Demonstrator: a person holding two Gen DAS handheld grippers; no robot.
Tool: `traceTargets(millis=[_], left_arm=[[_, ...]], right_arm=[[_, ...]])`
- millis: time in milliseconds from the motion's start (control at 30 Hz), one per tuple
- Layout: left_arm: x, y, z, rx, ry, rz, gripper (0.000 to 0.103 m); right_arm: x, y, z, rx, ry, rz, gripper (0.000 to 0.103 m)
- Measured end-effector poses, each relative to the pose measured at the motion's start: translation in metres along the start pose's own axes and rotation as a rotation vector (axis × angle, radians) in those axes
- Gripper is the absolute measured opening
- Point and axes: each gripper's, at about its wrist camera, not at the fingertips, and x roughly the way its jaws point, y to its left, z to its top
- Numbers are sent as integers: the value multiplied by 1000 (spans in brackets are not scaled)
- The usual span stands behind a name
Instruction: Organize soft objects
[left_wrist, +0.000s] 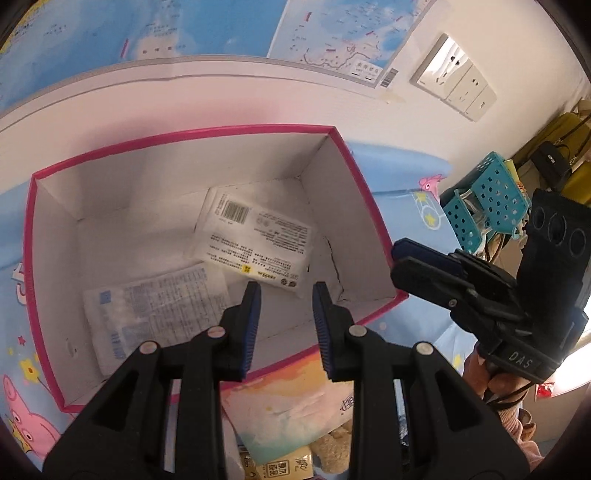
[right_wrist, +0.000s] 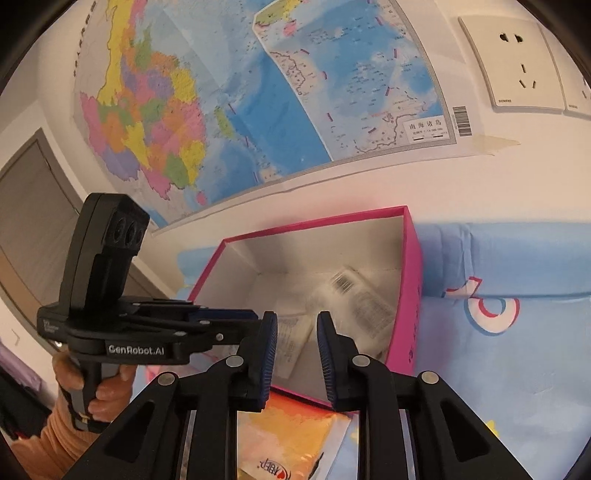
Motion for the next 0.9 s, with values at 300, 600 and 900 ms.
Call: traceTargets(millis=[300, 600, 900], left_arm=[[-40, 0, -15, 61, -111, 28, 30], [-103, 11, -97, 103, -250, -5, 49], [-108, 45, -199, 23, -210, -31, 49]], right_arm=[[-1, 7, -9, -37, 21, -20, 30], [-28, 62, -62, -171, 60, 159, 54], [-36, 109, -155, -263, 256, 284, 58]])
